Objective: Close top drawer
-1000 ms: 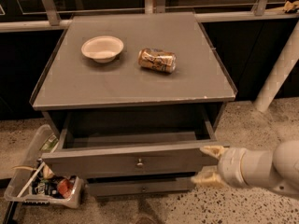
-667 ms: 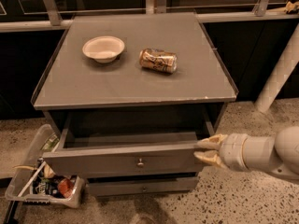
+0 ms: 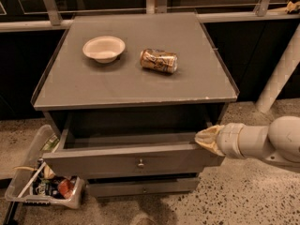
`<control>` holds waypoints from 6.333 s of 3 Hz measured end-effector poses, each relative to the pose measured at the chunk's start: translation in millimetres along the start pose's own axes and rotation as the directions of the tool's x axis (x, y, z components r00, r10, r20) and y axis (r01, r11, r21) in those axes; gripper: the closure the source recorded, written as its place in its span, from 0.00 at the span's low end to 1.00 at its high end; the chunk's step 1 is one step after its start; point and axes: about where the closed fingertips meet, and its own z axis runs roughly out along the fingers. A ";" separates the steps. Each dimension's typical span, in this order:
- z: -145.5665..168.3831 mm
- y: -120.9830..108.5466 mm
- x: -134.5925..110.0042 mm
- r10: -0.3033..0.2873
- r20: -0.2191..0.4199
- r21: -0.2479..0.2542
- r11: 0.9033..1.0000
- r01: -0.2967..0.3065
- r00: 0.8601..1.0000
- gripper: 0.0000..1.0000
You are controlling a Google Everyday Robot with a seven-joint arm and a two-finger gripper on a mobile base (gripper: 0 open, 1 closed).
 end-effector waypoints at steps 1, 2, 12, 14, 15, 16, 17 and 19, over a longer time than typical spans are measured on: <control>-16.6 18.3 -8.9 -0.026 -0.028 0.006 1.000 0.026 0.999 1.00; -38.6 55.3 -17.2 -0.049 -0.069 -0.021 0.999 0.048 0.996 1.00; 88.4 84.8 44.0 -0.013 -0.176 -0.215 0.976 -0.026 0.984 1.00; 84.1 75.0 30.3 -0.044 -0.184 -0.197 0.980 0.007 0.982 0.59; 58.6 42.1 -11.1 -0.115 -0.202 -0.134 0.987 0.089 0.973 0.61; 48.1 35.1 -25.7 -0.133 -0.199 -0.107 0.988 0.113 0.971 0.58; 48.7 35.5 -25.2 -0.133 -0.199 -0.109 0.988 0.113 0.971 0.36; 48.7 35.5 -25.2 -0.133 -0.199 -0.109 0.988 0.113 0.971 0.00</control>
Offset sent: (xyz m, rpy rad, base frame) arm -0.1245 0.0285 0.0230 -0.1360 0.0693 0.0460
